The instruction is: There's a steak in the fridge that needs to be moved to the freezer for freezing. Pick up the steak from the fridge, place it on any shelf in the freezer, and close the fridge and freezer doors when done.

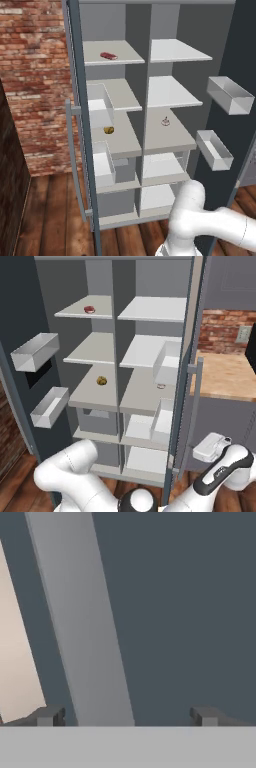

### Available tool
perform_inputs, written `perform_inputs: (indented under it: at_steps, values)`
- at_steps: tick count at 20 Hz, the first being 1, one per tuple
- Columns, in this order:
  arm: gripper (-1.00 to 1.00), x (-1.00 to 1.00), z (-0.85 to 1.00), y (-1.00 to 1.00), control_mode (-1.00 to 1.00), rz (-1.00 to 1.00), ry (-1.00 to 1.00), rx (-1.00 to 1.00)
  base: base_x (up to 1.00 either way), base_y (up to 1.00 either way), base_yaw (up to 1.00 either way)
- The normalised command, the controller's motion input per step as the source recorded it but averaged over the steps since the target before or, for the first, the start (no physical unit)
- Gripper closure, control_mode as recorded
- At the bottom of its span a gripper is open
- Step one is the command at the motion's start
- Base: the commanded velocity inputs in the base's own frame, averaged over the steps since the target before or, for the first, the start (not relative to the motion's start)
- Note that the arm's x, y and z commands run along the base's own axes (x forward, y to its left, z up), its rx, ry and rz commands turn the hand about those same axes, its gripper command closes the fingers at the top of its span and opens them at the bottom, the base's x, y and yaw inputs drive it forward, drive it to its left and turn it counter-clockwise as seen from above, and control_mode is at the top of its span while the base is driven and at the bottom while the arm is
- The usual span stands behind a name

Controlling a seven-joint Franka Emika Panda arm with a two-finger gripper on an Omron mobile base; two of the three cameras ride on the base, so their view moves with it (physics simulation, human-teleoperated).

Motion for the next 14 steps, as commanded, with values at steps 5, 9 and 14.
perform_inputs:
  at_steps: [5,9,14]
  values:
    - [-1.00,-0.03,-0.09,0.96,-1.00,-0.04,0.00,0.00,0.00,0.00,0.00]
    - [-1.00,-0.31,-0.04,1.00,-1.00,-0.14,-0.01,0.00,0.00,0.00,0.00]
    - [-1.00,-0.19,0.00,1.00,-1.00,-0.25,0.00,0.00,0.00,0.00,0.00]
